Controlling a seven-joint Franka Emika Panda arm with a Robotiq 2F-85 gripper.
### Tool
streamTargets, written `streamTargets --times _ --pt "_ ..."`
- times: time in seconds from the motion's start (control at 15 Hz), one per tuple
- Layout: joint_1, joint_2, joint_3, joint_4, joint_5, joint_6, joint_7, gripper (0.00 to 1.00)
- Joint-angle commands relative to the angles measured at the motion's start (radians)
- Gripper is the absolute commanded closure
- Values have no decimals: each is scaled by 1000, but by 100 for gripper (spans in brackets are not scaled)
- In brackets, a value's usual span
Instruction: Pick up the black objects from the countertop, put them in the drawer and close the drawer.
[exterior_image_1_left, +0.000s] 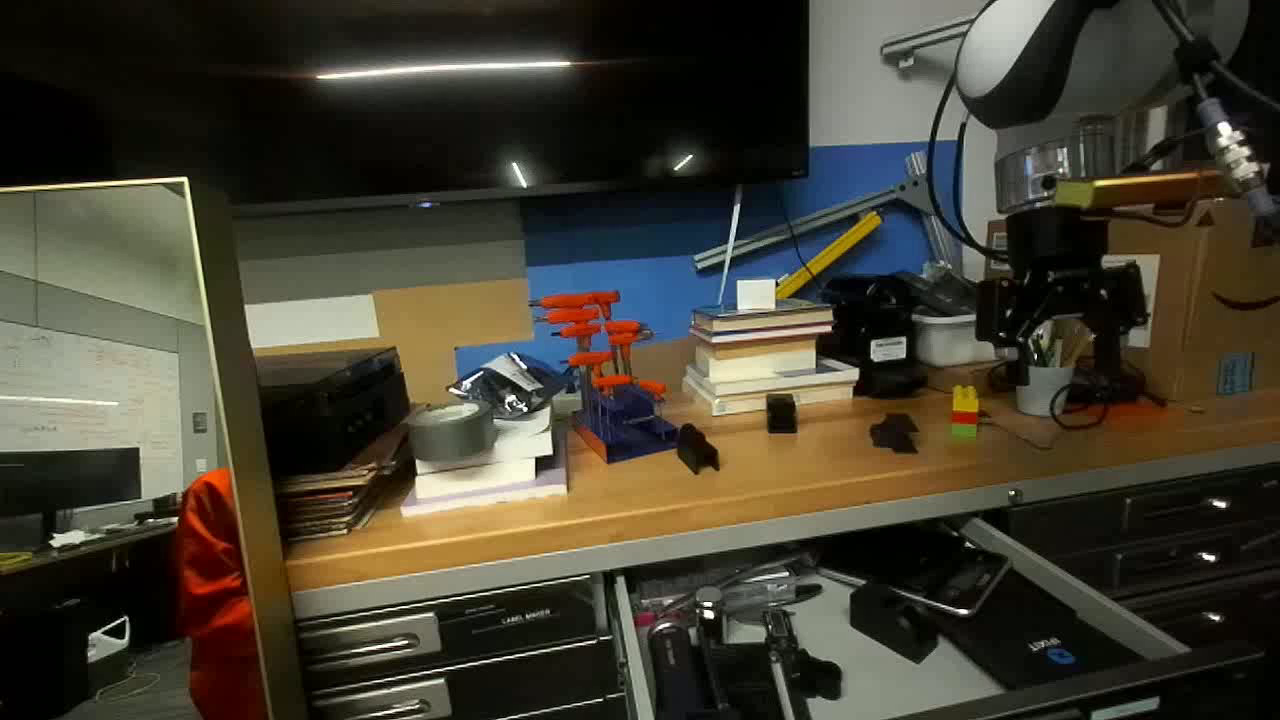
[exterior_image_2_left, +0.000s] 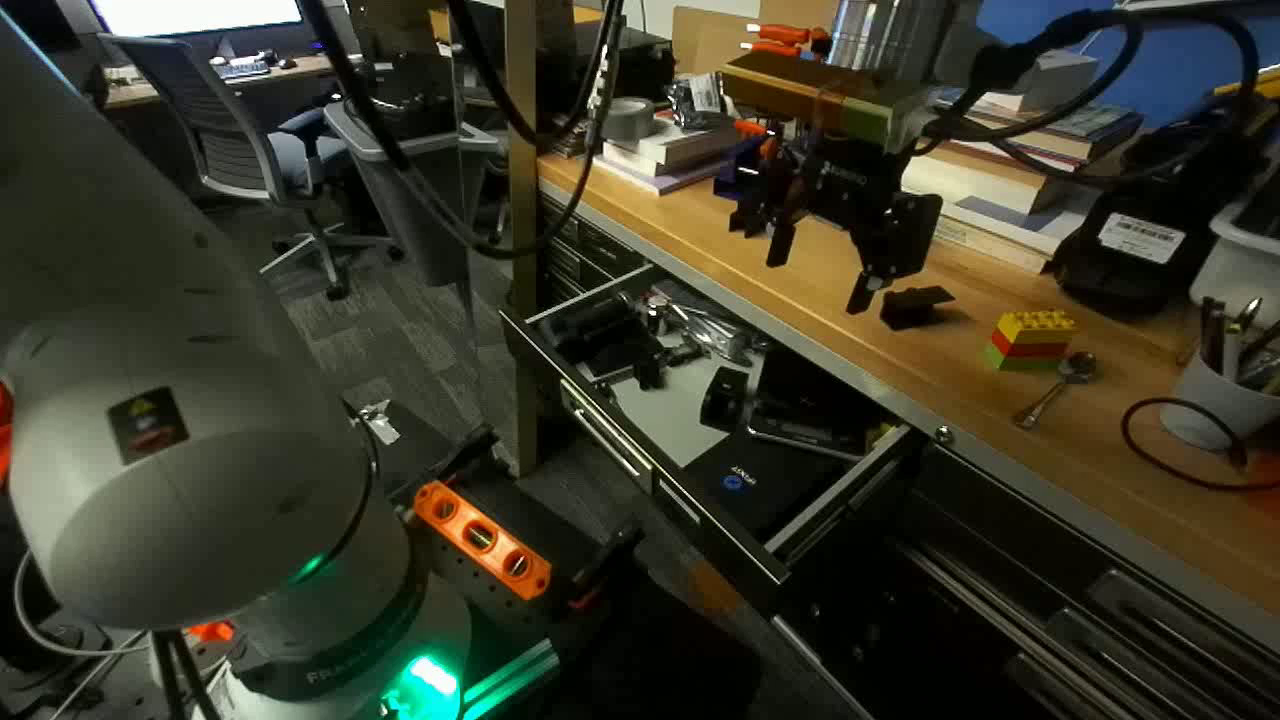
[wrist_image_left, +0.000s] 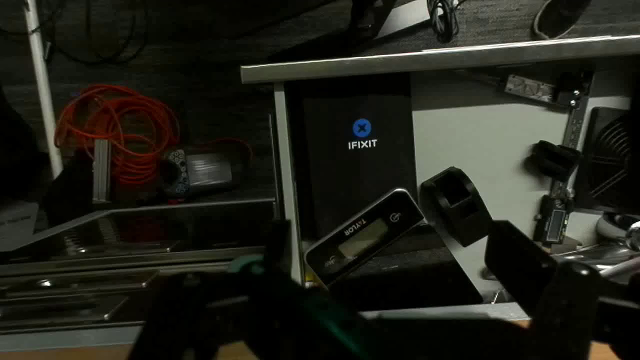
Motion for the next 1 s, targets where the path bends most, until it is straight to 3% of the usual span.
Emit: streamTargets --times 0.0,0.33,0.93 --pt "-2 0 2 6 1 -1 -1 0" --pt "-3 8 6 14 -11 27 25 0" --pt "13 240 36 98 13 414 244 0"
